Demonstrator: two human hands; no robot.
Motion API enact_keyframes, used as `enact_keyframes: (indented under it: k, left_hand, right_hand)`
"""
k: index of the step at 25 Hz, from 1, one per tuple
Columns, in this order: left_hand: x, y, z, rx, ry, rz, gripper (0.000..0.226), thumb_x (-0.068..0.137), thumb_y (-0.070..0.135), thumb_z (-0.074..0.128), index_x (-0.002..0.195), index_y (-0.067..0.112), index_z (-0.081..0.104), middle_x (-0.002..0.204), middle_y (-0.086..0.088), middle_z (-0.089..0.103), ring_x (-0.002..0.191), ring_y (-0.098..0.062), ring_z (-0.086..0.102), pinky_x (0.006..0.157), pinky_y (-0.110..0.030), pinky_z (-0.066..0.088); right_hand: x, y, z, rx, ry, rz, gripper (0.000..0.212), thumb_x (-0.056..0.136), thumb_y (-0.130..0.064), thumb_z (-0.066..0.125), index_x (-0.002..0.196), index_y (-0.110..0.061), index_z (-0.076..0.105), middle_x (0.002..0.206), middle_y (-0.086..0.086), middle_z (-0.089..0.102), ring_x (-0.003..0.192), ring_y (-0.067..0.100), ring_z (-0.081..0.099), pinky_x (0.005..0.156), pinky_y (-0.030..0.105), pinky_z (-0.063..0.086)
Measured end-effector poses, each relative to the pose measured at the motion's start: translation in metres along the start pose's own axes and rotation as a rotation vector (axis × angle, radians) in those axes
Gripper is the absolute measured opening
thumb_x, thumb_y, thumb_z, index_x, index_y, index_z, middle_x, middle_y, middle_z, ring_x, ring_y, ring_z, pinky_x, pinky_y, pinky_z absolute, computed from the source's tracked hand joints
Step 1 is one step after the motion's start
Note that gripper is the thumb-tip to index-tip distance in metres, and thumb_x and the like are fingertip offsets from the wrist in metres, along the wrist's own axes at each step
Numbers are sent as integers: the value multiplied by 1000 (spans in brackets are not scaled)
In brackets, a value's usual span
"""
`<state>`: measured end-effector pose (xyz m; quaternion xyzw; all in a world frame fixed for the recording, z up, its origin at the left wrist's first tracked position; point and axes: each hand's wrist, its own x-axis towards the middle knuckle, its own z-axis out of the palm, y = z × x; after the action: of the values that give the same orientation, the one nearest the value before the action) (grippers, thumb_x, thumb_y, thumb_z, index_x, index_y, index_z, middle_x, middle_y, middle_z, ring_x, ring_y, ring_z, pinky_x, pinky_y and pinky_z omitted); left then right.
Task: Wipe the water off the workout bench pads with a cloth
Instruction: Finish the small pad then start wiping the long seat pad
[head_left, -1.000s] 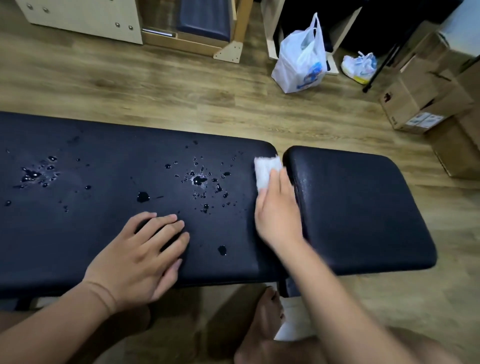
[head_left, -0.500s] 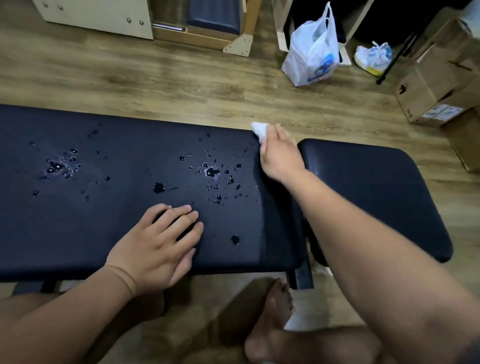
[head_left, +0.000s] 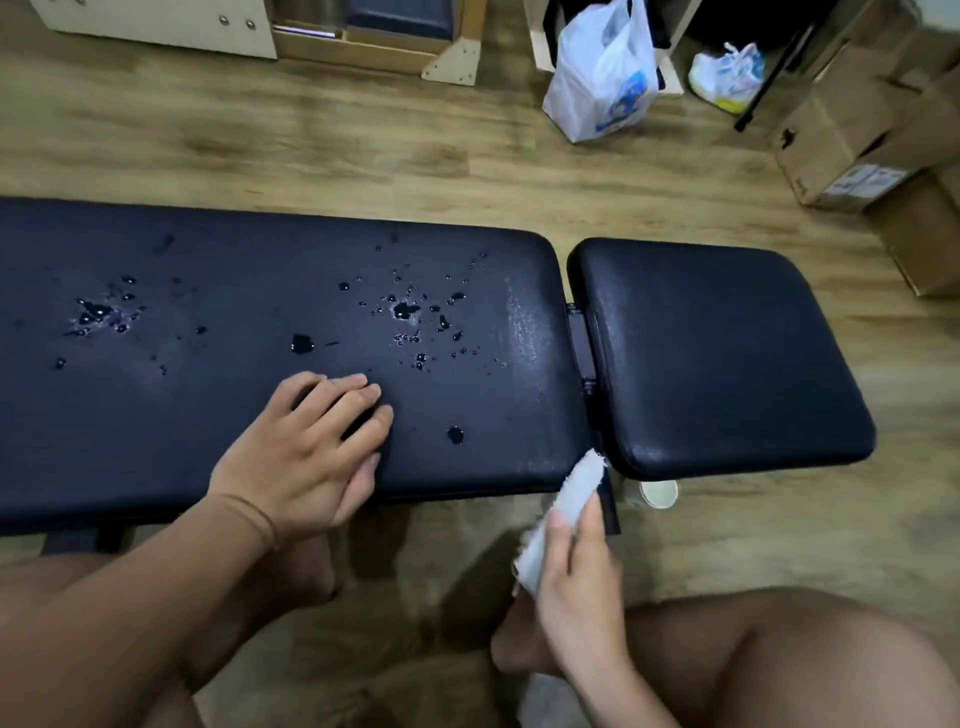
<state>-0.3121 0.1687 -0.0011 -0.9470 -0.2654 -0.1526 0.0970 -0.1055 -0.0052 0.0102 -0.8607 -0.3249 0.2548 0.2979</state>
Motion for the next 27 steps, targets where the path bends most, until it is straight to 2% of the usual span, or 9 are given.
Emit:
enact_keyframes:
  k: [2, 4, 9, 12, 15, 18, 21, 24, 27]
  left_hand:
    - [1, 0, -1, 12, 4, -1, 42, 85, 31, 46, 110, 6, 69, 118, -16, 66, 111, -36, 63, 95, -49, 40]
    - [2, 1, 0, 13, 3, -1, 41, 85, 30, 46, 111, 6, 68, 118, -16, 66, 111, -35, 62, 95, -49, 41]
    - [1, 0, 0, 18, 11, 2, 41, 87, 31, 45, 111, 6, 66, 118, -16, 65, 111, -36, 61, 94, -49, 41]
    - [1, 2, 0, 13, 3, -3, 40, 86, 31, 48, 111, 6, 66, 118, -16, 65, 111, -36, 61, 94, -49, 42]
    - [1, 1, -1, 10, -6, -12, 40, 86, 32, 48, 112, 7, 66, 119, -16, 65, 112, -36, 61, 95, -49, 42]
    - [1, 1, -1, 8, 3, -27, 40, 86, 32, 47, 111, 8, 67, 119, -15, 65, 113, -35, 62, 95, -49, 42]
    - [2, 1, 0, 5, 11, -26, 39, 86, 32, 48, 111, 8, 67, 118, -15, 66, 112, -35, 62, 95, -48, 42]
    - [1, 1, 0, 4, 1, -26, 40, 86, 32, 48, 112, 8, 67, 119, -15, 66, 113, -35, 62, 96, -48, 42]
    - [1, -1, 0, 8, -8, -24, 40, 85, 33, 49, 112, 9, 67, 119, -14, 66, 114, -34, 62, 96, -47, 42]
  right_hand:
    - [19, -2, 7, 116, 84, 175, 37, 103, -30, 33, 133, -15, 47, 100, 2, 65, 98, 29, 61, 83, 39, 45]
    - [32, -5, 8, 180, 137, 243, 34, 102, -28, 35, 129, -14, 51, 105, 5, 65, 104, 30, 60, 89, 43, 46]
    - [42, -7, -6, -53, 186, -16, 37, 100, -14, 39, 135, -12, 49, 122, 14, 63, 112, 33, 56, 90, 33, 38]
    - [25, -13, 1, -288, 94, -224, 43, 103, -19, 31, 143, -7, 42, 151, 16, 39, 142, 28, 33, 115, 29, 25]
    - [5, -17, 30, -564, 19, -427, 59, 100, -36, 25, 147, -2, 30, 157, 22, 23, 148, 35, 14, 117, 52, 21]
    - [20, -33, 38, -685, 19, -399, 70, 97, -46, 24, 147, 2, 26, 155, 28, 22, 146, 42, 15, 115, 61, 17]
    - [59, -62, 29, -737, -65, -458, 77, 96, -54, 13, 150, 1, 20, 158, 26, 15, 148, 38, 7, 118, 57, 3]
    - [147, -110, 36, -721, -180, -471, 72, 100, -53, 12, 153, -5, 8, 161, 20, -1, 149, 31, -8, 120, 50, -5]
    - [228, -162, 43, -698, -281, -493, 63, 102, -47, 14, 152, -9, 19, 162, 17, 5, 150, 29, -3, 119, 49, 0]
